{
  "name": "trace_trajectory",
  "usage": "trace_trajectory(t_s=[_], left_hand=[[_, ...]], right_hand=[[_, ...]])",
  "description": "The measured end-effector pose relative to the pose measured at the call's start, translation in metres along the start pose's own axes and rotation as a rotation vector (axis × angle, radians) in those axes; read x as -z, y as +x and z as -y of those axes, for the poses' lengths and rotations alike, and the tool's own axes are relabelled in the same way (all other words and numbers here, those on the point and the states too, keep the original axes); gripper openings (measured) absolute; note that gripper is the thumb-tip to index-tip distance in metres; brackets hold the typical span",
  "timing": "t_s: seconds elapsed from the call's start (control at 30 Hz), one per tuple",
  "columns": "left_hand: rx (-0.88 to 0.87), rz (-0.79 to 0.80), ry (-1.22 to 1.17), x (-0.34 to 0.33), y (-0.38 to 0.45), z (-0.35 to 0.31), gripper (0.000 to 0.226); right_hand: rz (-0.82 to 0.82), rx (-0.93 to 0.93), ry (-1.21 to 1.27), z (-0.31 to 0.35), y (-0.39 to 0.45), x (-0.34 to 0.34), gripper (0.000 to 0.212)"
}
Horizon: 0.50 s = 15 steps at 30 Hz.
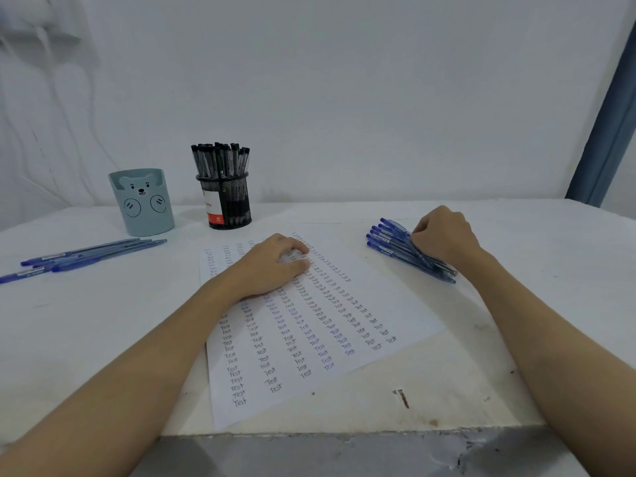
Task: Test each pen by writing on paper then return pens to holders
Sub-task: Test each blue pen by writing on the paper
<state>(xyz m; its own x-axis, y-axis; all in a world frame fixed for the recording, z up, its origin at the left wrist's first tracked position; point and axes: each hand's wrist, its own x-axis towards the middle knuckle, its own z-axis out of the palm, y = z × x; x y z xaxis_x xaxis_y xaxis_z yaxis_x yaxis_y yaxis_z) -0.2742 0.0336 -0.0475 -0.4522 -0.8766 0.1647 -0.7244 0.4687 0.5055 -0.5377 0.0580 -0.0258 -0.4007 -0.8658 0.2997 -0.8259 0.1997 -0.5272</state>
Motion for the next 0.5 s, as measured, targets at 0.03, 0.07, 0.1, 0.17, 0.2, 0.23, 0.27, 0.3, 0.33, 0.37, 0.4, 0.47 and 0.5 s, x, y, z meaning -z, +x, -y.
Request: trace_trajectory(t_s=[0.03,0.07,0.1,0.17,0.2,0.23,0.27,0.3,0.33,0.37,0.4,0.47,0.5], left_hand=[[-0.002,-0.002,-0.002,0.000,0.000,0.000,0.034],[-0.005,-0.005,-0.006,0.000,0.000,0.000,0.034],[-0.007,-0.010,-0.011,0.000,0.001,0.001,0.033],[-0.013,-0.019,-0.010,-0.001,0.001,0.001,0.032],[-0.019,-0.023,-0.005,-0.001,0.001,0.001,0.032],[-0.028,-0.029,0.000,0.000,0.001,0.002,0.032],[-0.035,-0.038,0.001,0.000,0.000,0.002,0.032],[-0.043,-0.052,-0.003,0.001,-0.001,0.002,0.032],[-0.051,-0.072,-0.012,0.004,-0.001,0.001,0.031],[-0.058,-0.091,-0.020,0.006,-0.002,0.001,0.030],[-0.058,-0.108,-0.022,0.010,-0.003,0.001,0.029],[-0.047,-0.133,-0.013,0.019,-0.009,0.002,0.028],[-0.041,-0.147,0.000,0.025,-0.014,0.005,0.028]], right_hand=[[0.007,-0.008,-0.007,0.000,0.000,0.000,0.024],[0.010,-0.012,-0.008,0.000,0.000,0.000,0.025],[0.009,-0.012,-0.005,0.000,0.001,0.000,0.026],[0.007,-0.010,-0.004,0.001,0.001,0.000,0.027],[0.006,-0.010,-0.009,0.002,0.000,0.001,0.026],[0.006,-0.009,-0.013,0.002,0.000,0.001,0.025],[0.005,-0.007,-0.016,0.003,0.000,0.001,0.025],[0.003,-0.005,-0.017,0.003,-0.001,0.001,0.025],[-0.003,-0.002,-0.019,0.004,-0.002,0.002,0.023],[-0.016,0.002,-0.021,0.005,-0.003,0.003,0.021],[-0.039,0.019,-0.025,0.008,-0.004,0.004,0.020],[-0.104,0.092,-0.026,0.017,-0.009,0.008,0.018],[-0.127,0.141,-0.008,0.026,-0.013,0.009,0.018]])
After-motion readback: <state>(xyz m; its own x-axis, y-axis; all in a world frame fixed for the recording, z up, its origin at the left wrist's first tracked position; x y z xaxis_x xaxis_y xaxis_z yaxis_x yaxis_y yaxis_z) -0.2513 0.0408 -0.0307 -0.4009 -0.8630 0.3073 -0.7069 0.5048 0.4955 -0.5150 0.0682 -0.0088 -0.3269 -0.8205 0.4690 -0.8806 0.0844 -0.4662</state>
